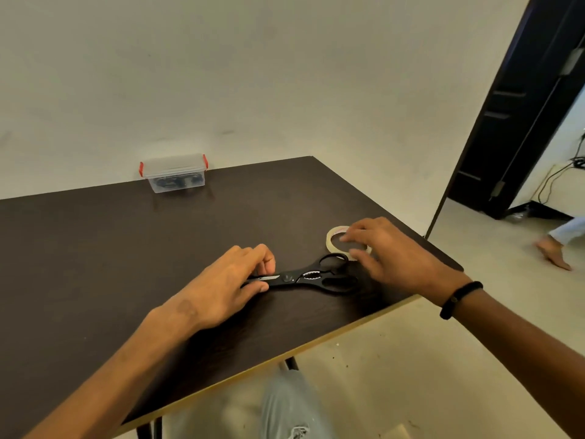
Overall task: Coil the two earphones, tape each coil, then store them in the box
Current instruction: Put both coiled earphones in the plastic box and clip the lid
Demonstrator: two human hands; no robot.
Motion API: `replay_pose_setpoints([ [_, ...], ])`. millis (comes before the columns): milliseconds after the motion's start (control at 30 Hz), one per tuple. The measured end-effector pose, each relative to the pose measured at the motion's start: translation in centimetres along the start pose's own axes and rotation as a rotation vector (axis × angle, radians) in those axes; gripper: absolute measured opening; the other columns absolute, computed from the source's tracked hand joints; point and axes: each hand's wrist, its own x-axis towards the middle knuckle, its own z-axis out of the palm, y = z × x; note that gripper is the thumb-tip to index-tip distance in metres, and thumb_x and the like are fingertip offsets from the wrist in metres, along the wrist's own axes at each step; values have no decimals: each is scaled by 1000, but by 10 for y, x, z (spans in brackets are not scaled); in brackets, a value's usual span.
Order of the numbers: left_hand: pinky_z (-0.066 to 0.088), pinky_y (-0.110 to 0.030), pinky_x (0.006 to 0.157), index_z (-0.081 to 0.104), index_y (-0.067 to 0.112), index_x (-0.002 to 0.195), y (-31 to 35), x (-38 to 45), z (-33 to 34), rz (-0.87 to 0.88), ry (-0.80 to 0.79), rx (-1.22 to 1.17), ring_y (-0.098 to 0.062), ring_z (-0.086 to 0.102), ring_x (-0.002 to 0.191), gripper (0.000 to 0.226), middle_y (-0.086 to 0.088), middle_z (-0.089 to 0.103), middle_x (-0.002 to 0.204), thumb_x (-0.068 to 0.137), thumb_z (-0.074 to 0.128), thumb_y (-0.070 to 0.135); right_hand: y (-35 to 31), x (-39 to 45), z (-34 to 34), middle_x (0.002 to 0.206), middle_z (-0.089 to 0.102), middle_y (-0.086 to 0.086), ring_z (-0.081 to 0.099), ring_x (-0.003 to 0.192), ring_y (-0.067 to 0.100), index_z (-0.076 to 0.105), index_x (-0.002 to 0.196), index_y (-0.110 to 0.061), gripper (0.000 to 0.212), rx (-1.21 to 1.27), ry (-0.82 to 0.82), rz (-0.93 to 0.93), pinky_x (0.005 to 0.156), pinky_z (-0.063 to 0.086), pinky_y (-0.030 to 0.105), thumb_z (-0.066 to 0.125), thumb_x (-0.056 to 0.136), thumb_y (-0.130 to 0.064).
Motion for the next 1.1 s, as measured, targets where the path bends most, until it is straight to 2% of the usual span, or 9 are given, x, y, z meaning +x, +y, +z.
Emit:
replay_pose_setpoints([
  [100,42,-23,80,42,41,103,7,-3,-4,10,-8,32,-4,47,95,27,18,53,98,100,64,25,-38,3,-6,151,51,-7,41,142,12,47,154,-30,70,47,-129,-99,113,31,23,69,93,-55],
  [167,43,-24,83,39,42,103,8,-7,-7,20,0,67,-4,47,96,29,19,50,101,101,62,23,-58,10,-2,153,49,-7,40,142,11,39,157,-32,78,5,-228,-178,116,34,28,71,91,-58],
  [400,50,-27,83,31,51,115,24,-11,-29,101,39,195,-3,49,97,29,22,40,113,105,48,31,-73,12,11,121,68,8,62,110,25,53,147,-15,50,-103,-72,-288,100,51,42,61,100,-31],
  [500,50,-35,101,35,50,134,29,1,-34,76,99,202,-7,48,118,48,14,47,129,99,61,31,-62,6,7,121,67,10,61,109,26,50,151,-14,52,-61,-5,-274,93,53,44,58,103,-31],
  [600,39,-43,117,34,44,148,48,18,-25,-18,250,173,-18,33,143,66,6,38,149,93,70,40,-37,5,-8,124,67,10,59,110,26,49,152,-14,52,-15,111,-115,94,52,45,60,103,-29],
  [767,28,-48,125,37,38,149,105,49,33,-175,488,54,-23,20,152,65,-2,33,157,92,66,51,0,1,-21,127,67,11,61,112,24,46,154,-13,53,14,181,155,99,53,36,59,105,-27],
  [900,13,-60,127,18,40,157,123,88,74,-278,405,122,-28,12,157,92,-2,30,163,84,65,71,29,12,-11,99,72,7,66,88,21,71,122,-10,29,100,267,401,79,55,32,66,99,-28],
  [1000,3,-66,124,2,41,160,121,116,91,-361,318,71,-30,16,156,114,-3,40,158,75,68,79,51,22,0,80,67,9,63,74,25,75,89,-6,22,150,269,594,60,42,26,72,90,-28],
  [1100,2,-69,123,-6,40,160,112,135,96,-408,318,-24,-28,29,149,120,0,54,143,75,70,77,65,32,11,80,70,10,67,74,26,79,90,-6,23,169,204,656,60,48,28,77,83,-28],
])
